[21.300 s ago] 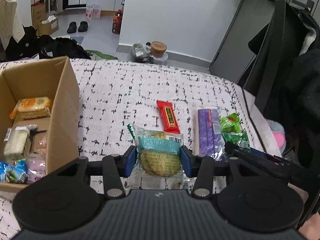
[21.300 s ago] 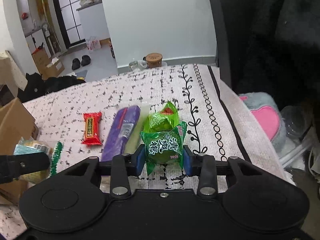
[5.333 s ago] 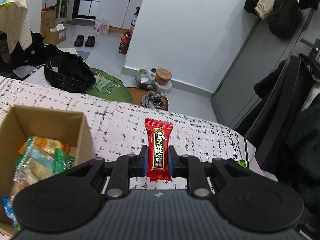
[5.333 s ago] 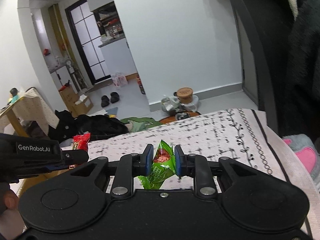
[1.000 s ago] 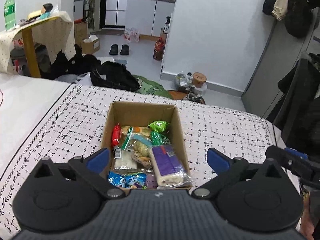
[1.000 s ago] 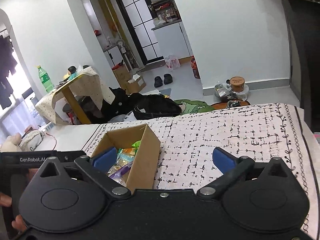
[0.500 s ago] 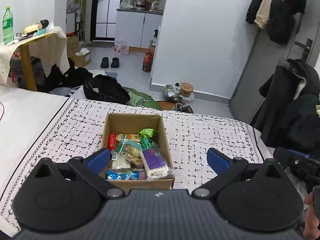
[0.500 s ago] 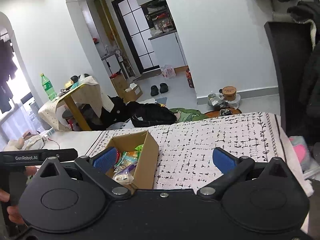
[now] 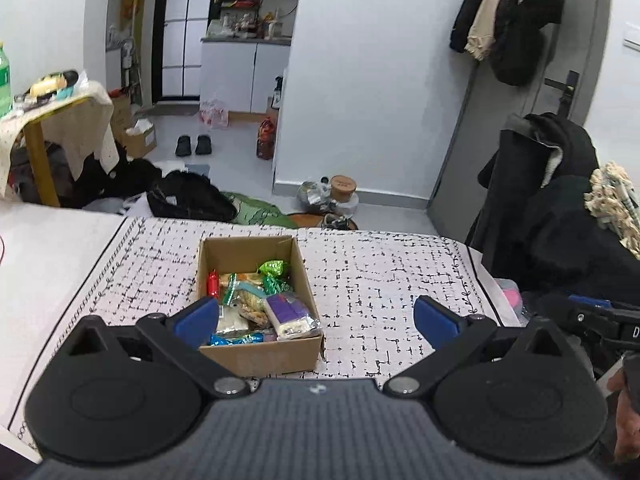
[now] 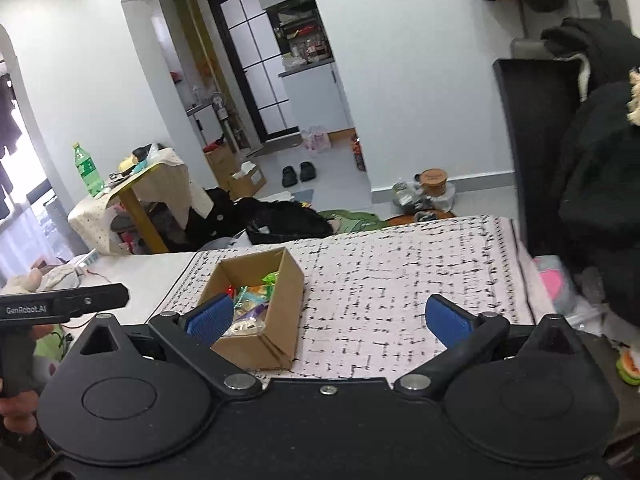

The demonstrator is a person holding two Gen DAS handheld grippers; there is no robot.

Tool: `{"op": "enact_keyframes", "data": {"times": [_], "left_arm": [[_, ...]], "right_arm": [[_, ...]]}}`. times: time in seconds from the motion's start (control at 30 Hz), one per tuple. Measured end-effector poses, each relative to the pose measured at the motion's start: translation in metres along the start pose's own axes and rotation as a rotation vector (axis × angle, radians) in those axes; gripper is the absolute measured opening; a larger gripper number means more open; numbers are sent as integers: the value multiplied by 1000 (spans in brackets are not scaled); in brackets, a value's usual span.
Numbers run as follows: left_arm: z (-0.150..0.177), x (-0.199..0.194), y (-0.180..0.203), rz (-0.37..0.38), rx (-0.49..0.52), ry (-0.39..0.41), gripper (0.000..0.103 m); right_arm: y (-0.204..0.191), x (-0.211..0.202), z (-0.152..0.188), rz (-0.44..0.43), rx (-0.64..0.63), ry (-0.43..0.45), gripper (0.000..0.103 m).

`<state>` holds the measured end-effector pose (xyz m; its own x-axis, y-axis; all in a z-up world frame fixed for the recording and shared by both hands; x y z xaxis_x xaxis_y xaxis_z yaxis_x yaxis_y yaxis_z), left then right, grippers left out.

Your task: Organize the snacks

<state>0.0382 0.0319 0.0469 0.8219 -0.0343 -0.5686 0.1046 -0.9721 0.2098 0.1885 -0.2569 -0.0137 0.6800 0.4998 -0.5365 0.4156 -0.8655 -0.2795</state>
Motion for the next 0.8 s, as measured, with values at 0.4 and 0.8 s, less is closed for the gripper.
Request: {"op": "enact_keyframes", "data": {"times": [0.4,0.8], "left_arm": [[18,-40,7,-10,41,16,103],[31,-74,-5,-17,50,45,103]], "right_arm": [[-7,-37,16,-6,-13,-5,103],[-44,-55,24,2,-122,30,103]]}}
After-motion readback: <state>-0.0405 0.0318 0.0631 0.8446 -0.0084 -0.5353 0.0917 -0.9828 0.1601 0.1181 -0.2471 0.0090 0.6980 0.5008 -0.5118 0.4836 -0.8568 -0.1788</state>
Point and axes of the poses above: each gripper's, at about its wrist camera, not at the fingertips, and x roughly the way its jaws point, y to its right, z to its underside, the point moved 1 cm from there along x, roughly the way its jaws point, and after that the axes turned 9 degrees about z, right-handed, at the moved point
